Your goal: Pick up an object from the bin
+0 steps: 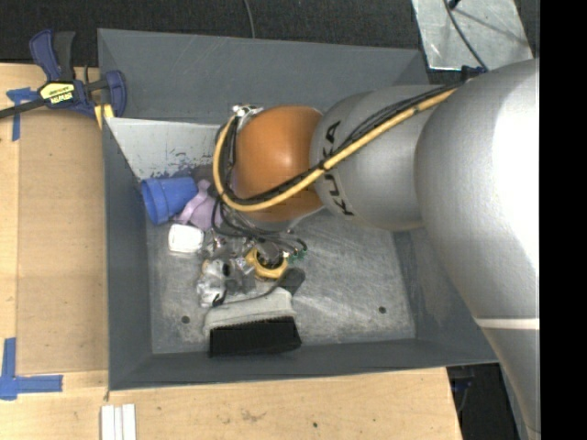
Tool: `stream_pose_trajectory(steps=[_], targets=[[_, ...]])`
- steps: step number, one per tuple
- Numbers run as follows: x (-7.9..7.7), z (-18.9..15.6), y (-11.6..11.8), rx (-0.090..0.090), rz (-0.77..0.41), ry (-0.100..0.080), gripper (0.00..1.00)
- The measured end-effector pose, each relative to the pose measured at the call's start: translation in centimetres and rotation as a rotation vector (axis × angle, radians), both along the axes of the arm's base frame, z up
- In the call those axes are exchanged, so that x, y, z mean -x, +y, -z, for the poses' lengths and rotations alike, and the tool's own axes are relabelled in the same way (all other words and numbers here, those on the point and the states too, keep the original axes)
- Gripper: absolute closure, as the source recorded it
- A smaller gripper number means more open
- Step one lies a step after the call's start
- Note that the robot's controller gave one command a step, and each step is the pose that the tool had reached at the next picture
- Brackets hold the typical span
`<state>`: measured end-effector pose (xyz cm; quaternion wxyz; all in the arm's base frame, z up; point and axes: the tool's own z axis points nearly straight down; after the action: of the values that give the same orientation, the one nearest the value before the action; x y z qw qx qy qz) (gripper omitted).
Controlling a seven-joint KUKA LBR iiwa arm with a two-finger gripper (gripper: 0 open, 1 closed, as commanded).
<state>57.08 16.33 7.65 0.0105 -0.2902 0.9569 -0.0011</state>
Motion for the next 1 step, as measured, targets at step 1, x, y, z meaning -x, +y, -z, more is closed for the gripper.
stream_pose_trajectory(steps=[1], targets=[[-0.05, -0.11, -0.02, 0.000, 0.001, 0.001, 1.00]])
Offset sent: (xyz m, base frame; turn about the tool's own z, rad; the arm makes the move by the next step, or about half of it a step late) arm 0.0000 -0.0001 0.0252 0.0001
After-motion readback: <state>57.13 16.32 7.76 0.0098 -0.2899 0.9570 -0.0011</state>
